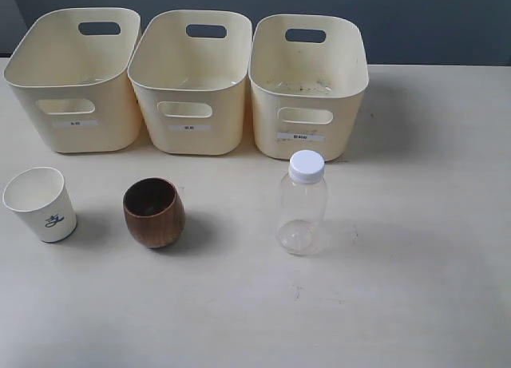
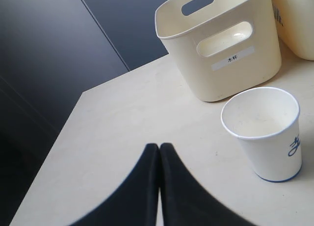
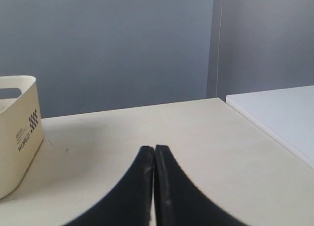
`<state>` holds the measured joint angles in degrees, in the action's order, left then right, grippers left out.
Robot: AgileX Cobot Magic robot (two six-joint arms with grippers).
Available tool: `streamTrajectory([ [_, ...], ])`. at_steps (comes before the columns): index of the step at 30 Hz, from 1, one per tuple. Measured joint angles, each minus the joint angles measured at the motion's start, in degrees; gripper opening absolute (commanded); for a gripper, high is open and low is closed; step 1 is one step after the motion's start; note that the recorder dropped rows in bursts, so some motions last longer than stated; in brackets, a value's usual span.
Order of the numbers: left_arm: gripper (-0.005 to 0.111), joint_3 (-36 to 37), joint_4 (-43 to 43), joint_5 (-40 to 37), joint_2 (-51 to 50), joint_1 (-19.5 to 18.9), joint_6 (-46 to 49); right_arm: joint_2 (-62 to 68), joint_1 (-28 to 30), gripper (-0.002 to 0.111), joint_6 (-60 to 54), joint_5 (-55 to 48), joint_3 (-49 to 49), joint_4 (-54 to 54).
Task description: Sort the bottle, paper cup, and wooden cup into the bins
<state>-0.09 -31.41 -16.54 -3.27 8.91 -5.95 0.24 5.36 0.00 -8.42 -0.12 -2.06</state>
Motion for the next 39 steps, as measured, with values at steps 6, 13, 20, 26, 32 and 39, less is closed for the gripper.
streamTrajectory([
  [6,0.0,0.0,0.0,0.0,0.0,0.0,0.0,0.0,0.0,0.001,0.0,5.04,0.0,-6.59],
  [13,0.0,0.0,0.0,0.0,0.0,0.0,0.0,0.0,0.0,0.001,2.74,10.58,0.0,-30.55],
  [20,0.0,0.0,0.0,0.0,0.0,0.0,0.0,0.0,0.0,0.001,3.16,12.59,0.0,-35.61],
  [26,0.0,0.0,0.0,0.0,0.0,0.0,0.0,0.0,0.0,0.001,3.25,16.06,-0.12,-35.25],
  [32,0.0,0.0,0.0,0.0,0.0,0.0,0.0,1.26,0.0,0.001,3.25,12.63,-11.42,-26.96],
  [39,0.0,0.0,0.0,0.0,0.0,0.0,0.0,19.14,-1.27,0.001,-8.84,-5.87,-34.17,-21.45],
])
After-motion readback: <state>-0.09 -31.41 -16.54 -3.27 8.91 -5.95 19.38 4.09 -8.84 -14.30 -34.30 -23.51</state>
